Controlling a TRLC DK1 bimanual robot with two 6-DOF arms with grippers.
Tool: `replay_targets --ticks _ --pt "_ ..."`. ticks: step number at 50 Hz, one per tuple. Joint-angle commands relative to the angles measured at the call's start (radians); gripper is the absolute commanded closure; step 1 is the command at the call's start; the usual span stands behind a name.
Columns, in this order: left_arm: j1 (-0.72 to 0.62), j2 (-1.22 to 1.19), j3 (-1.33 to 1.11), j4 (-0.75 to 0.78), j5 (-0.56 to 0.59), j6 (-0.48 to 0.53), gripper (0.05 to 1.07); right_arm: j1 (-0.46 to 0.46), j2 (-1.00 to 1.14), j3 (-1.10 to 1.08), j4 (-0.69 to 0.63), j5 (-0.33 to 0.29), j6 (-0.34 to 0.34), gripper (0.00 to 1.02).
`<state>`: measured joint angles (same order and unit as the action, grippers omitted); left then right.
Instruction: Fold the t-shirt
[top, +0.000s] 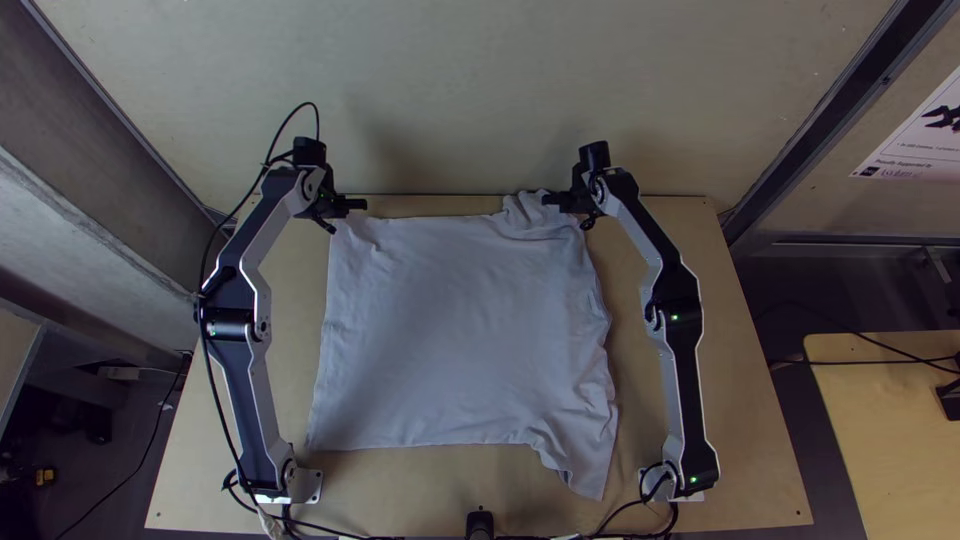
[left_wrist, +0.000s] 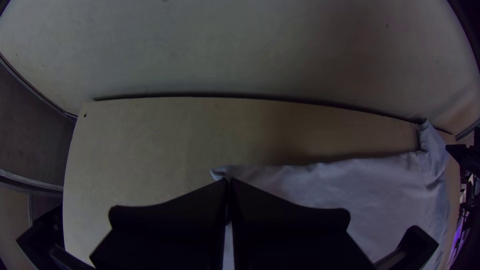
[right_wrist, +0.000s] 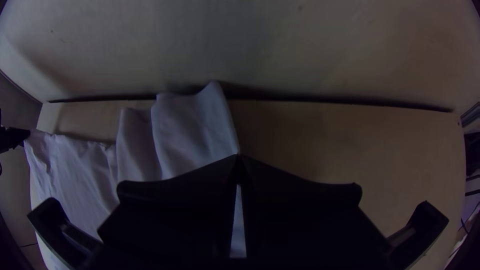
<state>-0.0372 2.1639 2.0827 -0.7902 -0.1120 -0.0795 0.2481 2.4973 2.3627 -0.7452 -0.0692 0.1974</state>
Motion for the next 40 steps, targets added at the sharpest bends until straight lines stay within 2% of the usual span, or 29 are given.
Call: replay_targets --ticks 1,13,25,32,40 --pt "0.016 -0.076 -0.013 0.006 0.037 -0.019 1.04 -0.029 -0.103 -0.002 -0.006 -0.006 -0.001 0.99" --pt "0.037 -0.125 -0.053 0.006 0.057 -0.005 1.04 -0.076 -0.164 -0.022 -0.029 -0.006 0.000 0.99" --pt "0.049 -0.185 -0.142 0.043 0.061 -0.008 1.04 -0.073 -0.239 -0.063 -0.085 -0.006 -0.006 0.99" --pt "0.054 -0.263 -0.246 0.103 0.112 -0.003 1.04 -0.067 -0.313 -0.152 -0.095 -0.006 -0.006 0.99" --pt "0.053 -0.328 -0.342 0.118 0.117 0.004 1.04 -0.061 -0.393 -0.252 -0.143 -0.006 -0.009 0.99"
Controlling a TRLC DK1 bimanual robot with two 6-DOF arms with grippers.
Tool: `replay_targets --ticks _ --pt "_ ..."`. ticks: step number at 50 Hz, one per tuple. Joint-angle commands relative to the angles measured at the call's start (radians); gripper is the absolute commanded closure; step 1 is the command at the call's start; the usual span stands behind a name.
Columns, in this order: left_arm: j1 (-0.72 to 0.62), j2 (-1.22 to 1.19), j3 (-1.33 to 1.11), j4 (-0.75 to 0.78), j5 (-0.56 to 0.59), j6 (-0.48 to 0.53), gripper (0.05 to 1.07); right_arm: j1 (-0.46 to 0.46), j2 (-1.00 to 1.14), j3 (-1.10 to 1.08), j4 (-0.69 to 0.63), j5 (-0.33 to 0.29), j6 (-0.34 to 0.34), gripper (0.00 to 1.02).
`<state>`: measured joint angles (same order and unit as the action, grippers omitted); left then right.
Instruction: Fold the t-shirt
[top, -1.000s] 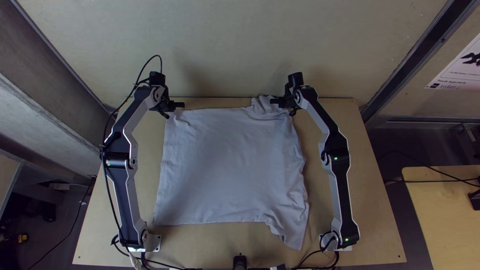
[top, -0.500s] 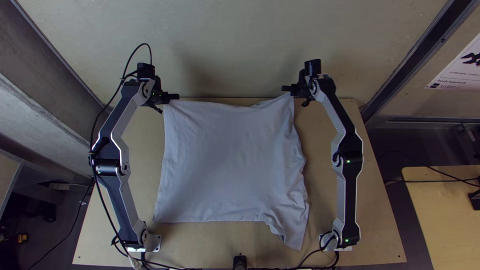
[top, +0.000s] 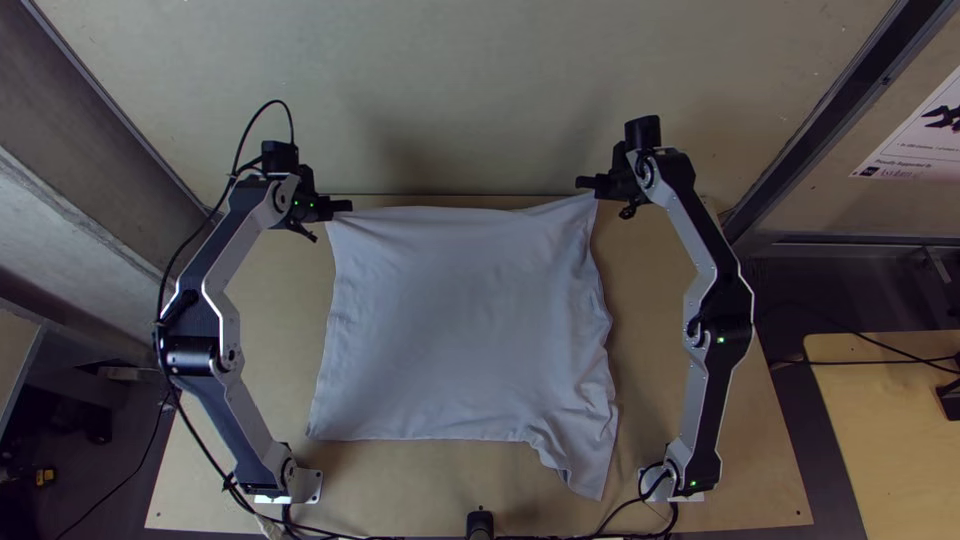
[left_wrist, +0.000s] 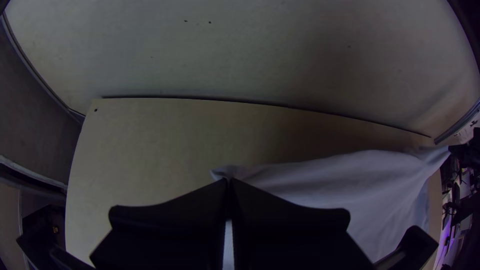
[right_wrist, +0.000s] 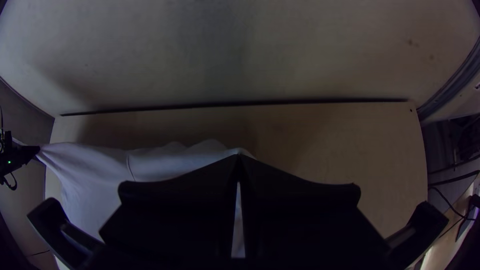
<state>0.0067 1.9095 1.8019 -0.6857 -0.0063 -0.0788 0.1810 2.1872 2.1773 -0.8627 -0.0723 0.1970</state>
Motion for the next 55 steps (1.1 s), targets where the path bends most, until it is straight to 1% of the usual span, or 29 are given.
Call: replay_targets --ticks 1,13,35,45,55 --pt "0.009 -0.081 -0.072 0.015 0.011 0.004 1.04 0.006 -0.096 -0.083 -0.027 -0.003 -0.008 0.99" --pt "0.007 -0.178 -0.225 0.051 0.014 0.002 1.04 0.012 -0.257 -0.310 -0.024 -0.003 -0.008 0.99" --pt "0.009 -0.308 -0.512 0.149 0.014 0.020 1.04 0.052 -0.543 -0.735 0.062 0.006 0.016 0.99" --pt "0.012 -0.343 -0.630 0.195 0.014 0.031 1.04 0.077 -0.641 -0.959 0.142 0.020 0.030 0.99" --pt "-0.007 -0.362 -0.770 0.284 0.014 0.024 1.04 0.064 -0.635 -1.123 0.241 0.037 0.028 0.99"
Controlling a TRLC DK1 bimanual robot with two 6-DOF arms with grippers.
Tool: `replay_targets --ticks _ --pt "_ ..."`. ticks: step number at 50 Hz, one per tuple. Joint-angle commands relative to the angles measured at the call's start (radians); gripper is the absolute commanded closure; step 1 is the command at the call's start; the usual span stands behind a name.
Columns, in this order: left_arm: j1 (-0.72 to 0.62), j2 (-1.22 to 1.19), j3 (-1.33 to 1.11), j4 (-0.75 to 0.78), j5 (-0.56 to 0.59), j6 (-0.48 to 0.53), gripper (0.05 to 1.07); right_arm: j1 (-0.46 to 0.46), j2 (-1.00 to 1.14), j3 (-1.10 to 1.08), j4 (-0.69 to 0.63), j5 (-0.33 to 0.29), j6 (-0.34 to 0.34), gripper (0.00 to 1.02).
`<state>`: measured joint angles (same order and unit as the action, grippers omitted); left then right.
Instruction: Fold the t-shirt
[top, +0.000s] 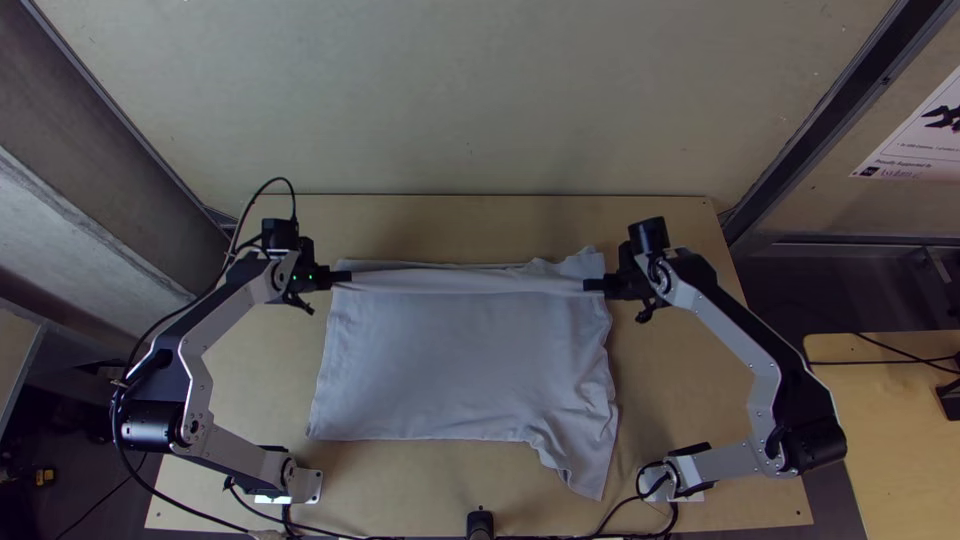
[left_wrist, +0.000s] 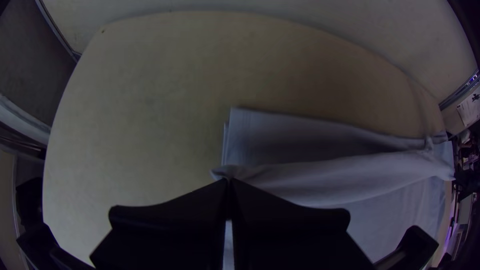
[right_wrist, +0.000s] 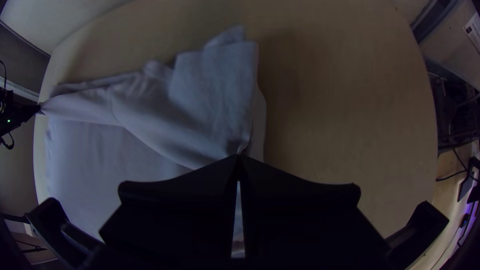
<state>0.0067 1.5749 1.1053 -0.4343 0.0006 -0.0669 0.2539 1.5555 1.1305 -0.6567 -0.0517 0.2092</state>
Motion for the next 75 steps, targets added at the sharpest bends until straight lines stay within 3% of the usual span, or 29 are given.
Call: replay_targets --ticks 1,17,19,22,24,27,30,34,35,43,49,57,75 --pt "-0.007 -0.024 -0.082 0.040 0.007 0.009 1.04 -0.015 0.003 -0.086 0.043 0.016 0.016 0.99" --pt "-0.010 0.054 -0.119 0.097 0.006 -0.005 1.03 -0.059 0.143 -0.158 0.132 0.016 0.016 0.99" --pt "-0.010 0.054 -0.122 0.109 0.006 -0.005 0.91 -0.061 0.164 -0.153 0.132 0.016 0.012 0.96" --pt "-0.010 0.051 -0.122 0.117 0.006 0.003 0.56 -0.061 0.181 -0.147 0.131 0.021 0.006 0.81" --pt "-0.008 0.046 -0.116 0.112 0.004 0.003 0.39 -0.062 0.175 -0.146 0.131 0.024 0.006 0.71" --pt "-0.002 0.027 -0.105 0.100 0.006 -0.001 0.21 -0.070 0.153 -0.138 0.126 0.024 0.006 0.58" --pt "0.003 0.004 -0.101 0.089 0.007 -0.004 0.11 -0.082 0.118 -0.132 0.121 0.024 0.006 0.40" --pt "0.012 -0.019 -0.078 0.040 0.029 -0.002 0.10 -0.107 0.077 -0.120 0.109 0.024 0.012 0.05" --pt "0.013 -0.026 -0.071 0.031 0.030 -0.002 0.10 -0.110 0.067 -0.112 0.097 0.024 0.013 0.03" --pt "0.030 -0.101 -0.051 -0.020 0.035 0.013 0.10 -0.133 -0.031 -0.077 0.031 0.024 0.012 0.03" --pt "0.055 -0.170 -0.041 -0.067 0.104 0.030 0.10 -0.137 -0.121 -0.055 -0.034 0.024 0.016 0.03" --pt "0.067 -0.237 -0.004 -0.215 0.168 0.056 0.10 -0.139 -0.287 -0.054 -0.077 0.024 0.076 0.03" --pt "0.059 -0.490 -0.142 -0.480 0.150 0.207 0.10 -0.136 -0.416 0.040 -0.380 0.019 0.090 0.03"
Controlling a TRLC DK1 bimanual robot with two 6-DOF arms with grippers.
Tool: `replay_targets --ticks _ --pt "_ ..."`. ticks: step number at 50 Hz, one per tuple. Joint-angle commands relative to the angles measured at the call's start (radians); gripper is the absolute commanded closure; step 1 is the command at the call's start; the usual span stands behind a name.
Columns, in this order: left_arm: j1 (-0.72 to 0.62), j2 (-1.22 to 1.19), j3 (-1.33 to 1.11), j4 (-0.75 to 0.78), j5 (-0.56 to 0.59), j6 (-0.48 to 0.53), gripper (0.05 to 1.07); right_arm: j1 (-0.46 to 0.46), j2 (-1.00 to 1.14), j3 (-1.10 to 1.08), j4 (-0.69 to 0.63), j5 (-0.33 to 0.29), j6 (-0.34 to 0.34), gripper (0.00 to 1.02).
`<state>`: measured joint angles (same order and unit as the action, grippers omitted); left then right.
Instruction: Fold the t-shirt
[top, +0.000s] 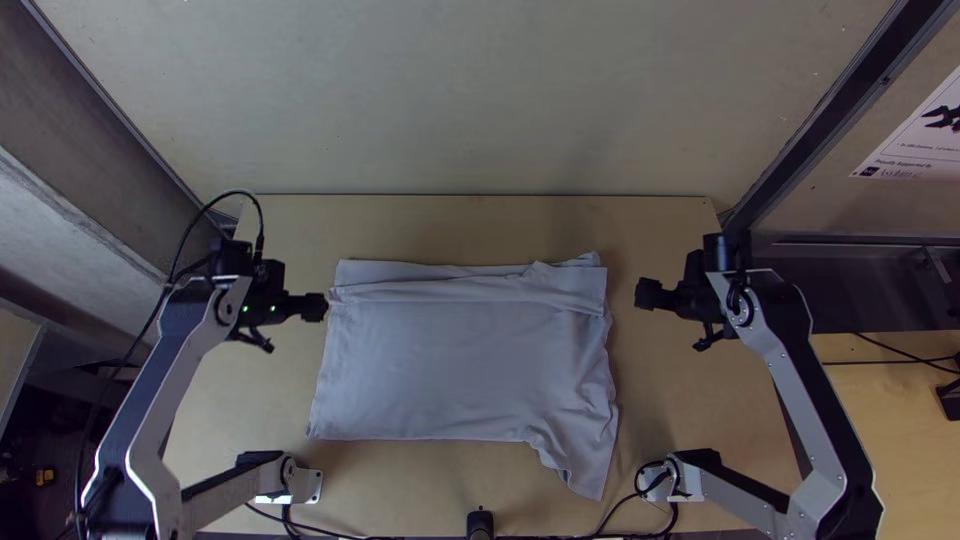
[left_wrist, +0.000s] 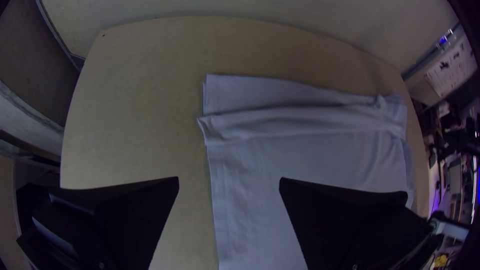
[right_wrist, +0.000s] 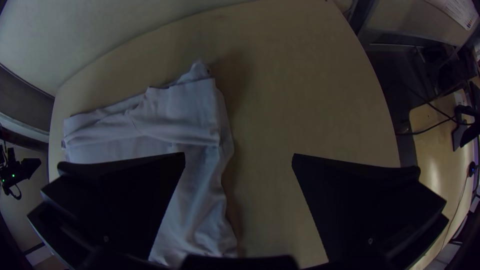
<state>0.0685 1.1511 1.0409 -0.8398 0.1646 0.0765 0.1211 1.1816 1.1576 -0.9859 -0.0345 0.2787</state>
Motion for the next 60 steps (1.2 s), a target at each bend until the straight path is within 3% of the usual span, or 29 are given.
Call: replay_targets --ticks 1,8,16,30,37,60 --pt "-0.004 -0.074 -0.091 -0.096 -0.025 0.065 0.10 0.000 -0.051 0.010 -0.057 0.002 0.022 0.03" --pt "-0.019 -0.088 -0.154 -0.268 -0.046 0.103 0.10 0.028 -0.091 -0.012 -0.071 0.001 0.031 0.03" --pt "-0.038 -0.108 -0.209 -0.334 -0.109 0.161 0.10 0.040 -0.097 -0.012 -0.102 -0.007 0.036 0.03" --pt "-0.170 -0.117 -0.288 -0.444 -0.203 0.175 0.10 0.037 -0.096 -0.036 -0.112 -0.016 0.030 0.03" --pt "-0.245 -0.105 -0.321 -0.459 -0.247 0.172 0.10 0.038 -0.088 -0.065 -0.114 -0.016 0.027 0.03" --pt "-0.300 0.087 -0.389 -0.387 -0.300 0.215 0.11 0.060 -0.086 -0.164 -0.112 -0.035 0.033 0.04"
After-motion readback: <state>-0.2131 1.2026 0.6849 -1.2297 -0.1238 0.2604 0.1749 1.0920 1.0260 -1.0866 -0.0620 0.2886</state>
